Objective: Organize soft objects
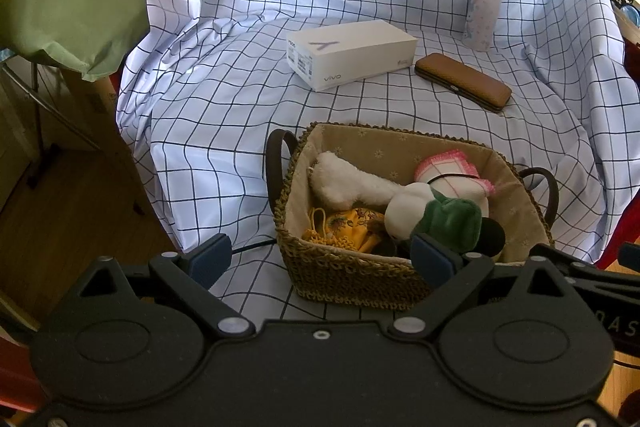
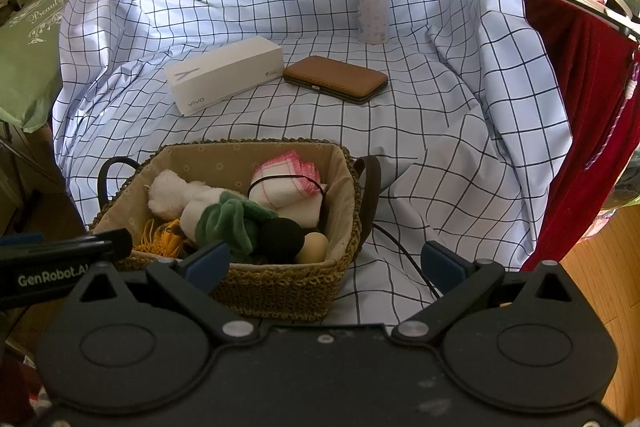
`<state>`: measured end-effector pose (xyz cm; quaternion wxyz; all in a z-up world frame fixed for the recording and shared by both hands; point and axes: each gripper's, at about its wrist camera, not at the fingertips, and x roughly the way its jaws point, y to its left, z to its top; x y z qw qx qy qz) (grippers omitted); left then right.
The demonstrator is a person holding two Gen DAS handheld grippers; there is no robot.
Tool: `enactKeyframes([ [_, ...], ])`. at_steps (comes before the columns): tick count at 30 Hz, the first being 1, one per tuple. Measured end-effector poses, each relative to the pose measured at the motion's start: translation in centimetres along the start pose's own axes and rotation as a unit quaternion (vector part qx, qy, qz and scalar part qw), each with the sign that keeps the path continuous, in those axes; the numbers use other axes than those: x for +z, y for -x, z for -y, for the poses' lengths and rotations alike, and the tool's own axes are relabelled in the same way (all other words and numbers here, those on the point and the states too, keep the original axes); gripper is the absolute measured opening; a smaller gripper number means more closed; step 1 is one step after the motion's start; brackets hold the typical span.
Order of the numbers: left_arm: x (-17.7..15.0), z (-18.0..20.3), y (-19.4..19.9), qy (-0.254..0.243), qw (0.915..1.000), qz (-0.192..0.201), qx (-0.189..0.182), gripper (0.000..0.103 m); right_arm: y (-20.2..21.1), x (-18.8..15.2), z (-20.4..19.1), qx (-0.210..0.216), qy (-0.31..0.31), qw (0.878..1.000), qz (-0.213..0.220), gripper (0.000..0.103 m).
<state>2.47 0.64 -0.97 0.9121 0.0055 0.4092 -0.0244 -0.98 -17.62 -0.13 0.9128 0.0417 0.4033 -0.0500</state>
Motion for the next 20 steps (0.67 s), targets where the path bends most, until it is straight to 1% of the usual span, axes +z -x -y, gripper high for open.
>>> enactKeyframes([
  [20,0.09,-0.14,0.1,-0.001,1.0,0.0,-0.001,0.093,-0.06,-0.1,-0.21,0.0,0.0,1.0,-0.001,0.103],
])
